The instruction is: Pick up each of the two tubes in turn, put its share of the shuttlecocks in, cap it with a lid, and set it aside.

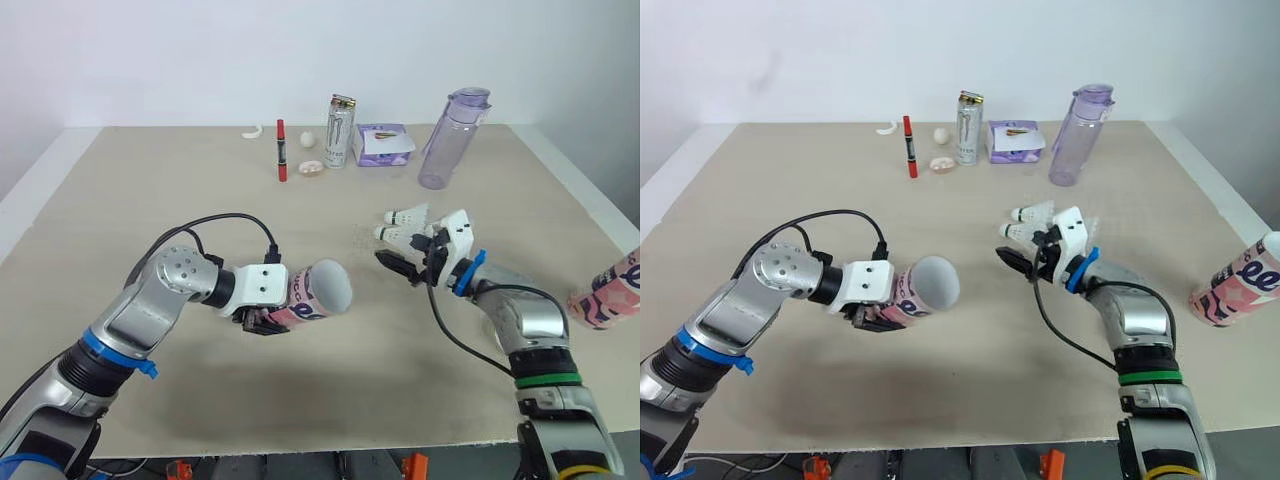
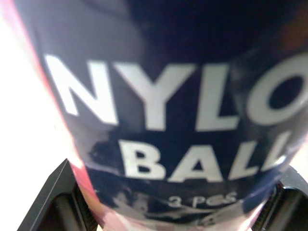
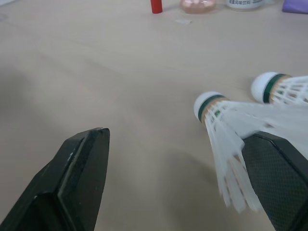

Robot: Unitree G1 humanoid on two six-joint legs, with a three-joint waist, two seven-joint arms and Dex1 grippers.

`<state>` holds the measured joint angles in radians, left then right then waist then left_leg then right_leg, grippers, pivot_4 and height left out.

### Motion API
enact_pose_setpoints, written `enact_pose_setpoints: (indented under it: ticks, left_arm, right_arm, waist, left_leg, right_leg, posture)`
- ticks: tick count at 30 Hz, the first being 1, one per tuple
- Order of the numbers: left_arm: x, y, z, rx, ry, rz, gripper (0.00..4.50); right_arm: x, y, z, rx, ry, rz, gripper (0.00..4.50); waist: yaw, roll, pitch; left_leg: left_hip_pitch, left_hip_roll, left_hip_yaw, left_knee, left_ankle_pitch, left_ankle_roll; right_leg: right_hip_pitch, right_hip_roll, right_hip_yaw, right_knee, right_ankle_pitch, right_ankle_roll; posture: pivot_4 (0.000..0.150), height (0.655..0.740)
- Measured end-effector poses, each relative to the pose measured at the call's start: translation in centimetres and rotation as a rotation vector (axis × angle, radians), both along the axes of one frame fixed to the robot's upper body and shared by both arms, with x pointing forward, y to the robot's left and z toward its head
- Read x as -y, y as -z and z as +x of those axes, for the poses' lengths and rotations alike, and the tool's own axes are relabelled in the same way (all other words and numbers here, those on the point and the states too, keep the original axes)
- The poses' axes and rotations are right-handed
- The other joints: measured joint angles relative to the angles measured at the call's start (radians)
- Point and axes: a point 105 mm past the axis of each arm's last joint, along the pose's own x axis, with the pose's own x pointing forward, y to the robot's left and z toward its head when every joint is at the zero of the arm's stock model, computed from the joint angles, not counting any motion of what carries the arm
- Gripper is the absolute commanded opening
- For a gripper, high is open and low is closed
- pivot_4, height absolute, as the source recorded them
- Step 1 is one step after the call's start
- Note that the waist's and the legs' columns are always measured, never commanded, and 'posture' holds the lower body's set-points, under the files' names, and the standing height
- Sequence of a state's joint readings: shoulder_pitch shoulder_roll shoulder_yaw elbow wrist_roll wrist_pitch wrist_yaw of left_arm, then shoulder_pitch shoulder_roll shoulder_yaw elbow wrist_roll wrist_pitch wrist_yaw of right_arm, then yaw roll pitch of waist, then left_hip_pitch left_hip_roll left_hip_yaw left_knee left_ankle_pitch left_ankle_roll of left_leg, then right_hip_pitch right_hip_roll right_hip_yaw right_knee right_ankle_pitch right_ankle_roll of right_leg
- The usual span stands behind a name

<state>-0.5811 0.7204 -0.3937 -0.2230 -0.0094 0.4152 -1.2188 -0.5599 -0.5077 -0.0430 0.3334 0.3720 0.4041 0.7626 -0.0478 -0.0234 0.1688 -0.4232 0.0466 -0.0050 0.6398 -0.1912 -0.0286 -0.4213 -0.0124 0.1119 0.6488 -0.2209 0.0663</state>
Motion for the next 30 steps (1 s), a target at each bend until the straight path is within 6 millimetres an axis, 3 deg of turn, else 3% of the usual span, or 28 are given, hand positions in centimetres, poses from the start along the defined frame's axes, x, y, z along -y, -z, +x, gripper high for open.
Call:
enact_pose_setpoints:
  ticks: [1, 3, 5, 9, 12, 15, 19, 21, 25, 27, 28, 30]
  left_arm:
    - [0.0, 0.0, 0.0, 0.001, 0.000, 0.000, 3.38]
    - [0.0, 0.0, 0.0, 0.003, -0.005, -0.001, 3.35]
    - [0.0, 0.0, 0.0, 0.005, -0.009, -0.003, 3.35]
    - [0.0, 0.1, 0.0, 0.007, -0.014, -0.006, 3.35]
    - [0.0, 0.1, 0.0, 0.007, -0.020, -0.008, 3.35]
    - [0.1, 0.1, 0.0, 0.007, -0.023, -0.011, 3.35]
    - [0.1, 0.1, 0.0, 0.005, -0.024, -0.018, 3.35]
    - [0.1, 0.1, 0.0, -0.001, -0.025, -0.022, 3.35]
    - [-0.2, 0.2, 0.1, -0.036, -0.044, -0.040, 3.35]
    - [-0.4, 0.2, 0.2, -0.053, -0.058, -0.045, 3.35]
    - [-0.6, 0.3, 0.2, -0.089, -0.084, -0.056, 3.35]
    - [-0.7, 0.3, 0.3, -0.097, -0.088, -0.059, 3.35]
  right_arm:
    - [0.0, 0.0, 0.1, -0.002, 0.002, -0.001, 4.50]
    - [-0.1, 0.1, 0.7, -0.017, 0.014, 0.017, 3.93]
    - [-0.1, 0.2, 1.0, -0.025, 0.023, 0.025, 3.13]
    - [0.5, 0.7, 1.8, -0.052, 0.067, 0.036, 0.81]
    - [0.4, 0.7, 2.0, -0.055, 0.068, 0.049, 0.11]
    - [0.1, 0.4, 2.0, -0.039, 0.057, 0.052, 0.11]
    - [-0.6, -2.0, 0.6, 0.101, -0.028, -0.019, 0.11]
    - [-0.7, -3.8, -0.8, 0.205, -0.092, -0.093, 0.11]
    - [-1.0, -8.3, -5.6, 0.501, -0.341, -0.392, 0.11]
    - [-1.7, -9.4, -6.8, 0.571, -0.416, -0.456, 0.11]
    - [-3.0, -10.5, -8.9, 0.661, -0.537, -0.552, 0.11]
    - [-3.5, -10.7, -9.5, 0.683, -0.572, -0.575, 0.11]
  waist:
    - [0.000, 0.000, 0.000]
    - [0.000, 0.000, 0.000]
    - [0.000, 0.000, 0.000]
    - [0.000, 0.000, 0.000]
    - [0.000, 0.000, 0.000]
    - [0.000, 0.000, 0.000]
    - [0.003, 0.002, 0.000]
    - [0.002, 0.003, 0.001]
    - [0.002, 0.004, 0.001]
    - [0.001, 0.004, 0.001]
    - [-0.002, 0.004, 0.001]
    - [-0.002, 0.004, 0.001]
  left_leg:
    - [0.000, 0.000, 0.000, 0.000, 0.000, 0.000]
    - [0.000, 0.000, 0.000, 0.000, 0.000, 0.000]
    - [0.000, 0.000, 0.000, 0.000, 0.000, 0.000]
    - [0.000, 0.000, 0.000, 0.000, 0.000, 0.000]
    - [0.000, 0.000, 0.000, 0.000, 0.000, 0.000]
    - [0.000, 0.000, 0.000, 0.000, 0.000, 0.001]
    - [0.000, 0.000, -0.001, 0.000, 0.000, 0.001]
    - [0.000, -0.001, -0.001, 0.000, 0.000, 0.001]
    - [0.000, -0.001, -0.001, -0.001, 0.000, 0.001]
    - [0.001, 0.000, -0.001, -0.001, 0.000, 0.001]
    - [0.003, 0.000, -0.001, 0.000, 0.000, 0.001]
    - [0.003, 0.000, -0.001, 0.000, 0.001, 0.001]
  right_leg:
    - [0.000, 0.000, 0.000, 0.000, 0.000, 0.000]
    - [0.000, 0.000, 0.000, 0.000, 0.000, 0.000]
    - [0.000, 0.000, 0.000, 0.000, 0.000, 0.000]
    - [0.000, 0.000, 0.000, 0.000, 0.001, 0.000]
    - [0.000, 0.000, 0.000, 0.000, 0.001, 0.000]
    - [0.001, 0.000, 0.000, 0.000, 0.001, 0.000]
    - [0.001, 0.000, 0.000, 0.000, 0.000, 0.001]
    - [0.001, 0.000, 0.000, 0.000, 0.000, 0.002]
    - [0.001, 0.000, 0.000, 0.000, -0.001, 0.001]
    - [0.001, 0.001, 0.000, 0.000, -0.001, 0.001]
    - [0.002, 0.001, 0.000, 0.000, 0.000, -0.001]
    - [0.001, 0.001, 0.000, 0.000, 0.000, -0.001]
  posture:
    - [0.150, 0.7400]
    - [0.150, 0.7400]
    - [0.150, 0.7400]
    - [0.150, 0.7400]
    - [0.150, 0.7400]
    - [0.150, 0.7400]
    - [0.150, 0.7400]
    - [0.150, 0.7400]
    - [0.150, 0.7400]
    - [0.150, 0.7400]
    - [0.150, 0.7400]
    - [0.150, 0.7400]
